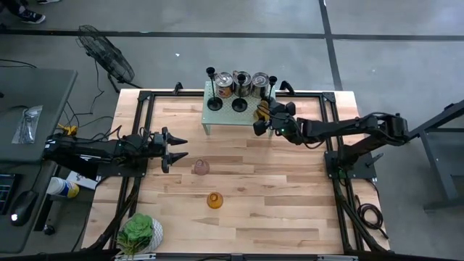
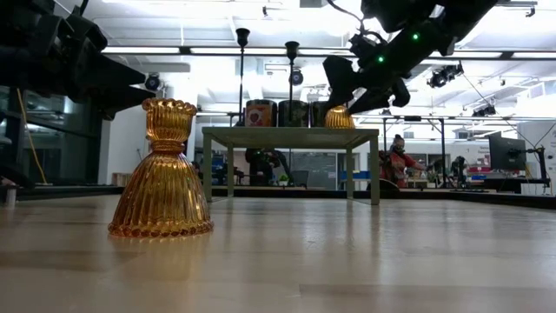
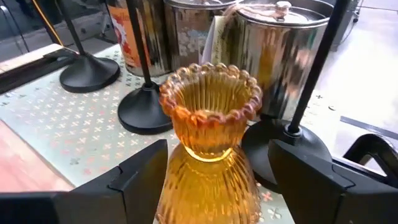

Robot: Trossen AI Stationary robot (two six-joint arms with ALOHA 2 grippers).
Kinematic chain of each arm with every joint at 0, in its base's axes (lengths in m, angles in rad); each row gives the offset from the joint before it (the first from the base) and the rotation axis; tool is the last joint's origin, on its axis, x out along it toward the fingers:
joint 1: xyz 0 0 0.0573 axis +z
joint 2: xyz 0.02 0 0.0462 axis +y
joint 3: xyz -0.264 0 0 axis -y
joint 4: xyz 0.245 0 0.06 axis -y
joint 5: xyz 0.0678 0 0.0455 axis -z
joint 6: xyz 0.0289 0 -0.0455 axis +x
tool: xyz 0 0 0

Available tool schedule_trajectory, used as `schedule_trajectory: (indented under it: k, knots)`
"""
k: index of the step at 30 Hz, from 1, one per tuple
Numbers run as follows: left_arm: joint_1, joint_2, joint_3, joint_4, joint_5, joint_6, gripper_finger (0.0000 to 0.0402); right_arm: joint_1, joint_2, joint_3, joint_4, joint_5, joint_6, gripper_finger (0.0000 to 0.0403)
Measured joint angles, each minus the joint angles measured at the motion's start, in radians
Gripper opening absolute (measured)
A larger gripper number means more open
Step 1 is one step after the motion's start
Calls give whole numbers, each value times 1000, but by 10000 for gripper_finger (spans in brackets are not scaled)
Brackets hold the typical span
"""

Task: Pick & Place candle stick holders
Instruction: Put the right yellow candle holder on the shelf

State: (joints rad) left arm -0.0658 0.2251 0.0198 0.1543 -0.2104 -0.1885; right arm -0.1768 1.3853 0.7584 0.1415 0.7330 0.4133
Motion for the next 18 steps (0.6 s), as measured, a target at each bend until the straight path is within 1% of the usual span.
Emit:
schedule_trajectory:
  k: [3,11,13,18]
  knots:
    - [0,0,0,0,0,0,253,0,-1,-1,4,-11,0,271]
    - [0,0,0,0,0,0,253,6,-1,-1,4,-99,1,274]
    - [0,0,0,0,0,0,253,8,-5,-1,-7,-105,1,285]
    - [0,0,0,0,0,0,253,5,-37,-2,-69,-89,0,333]
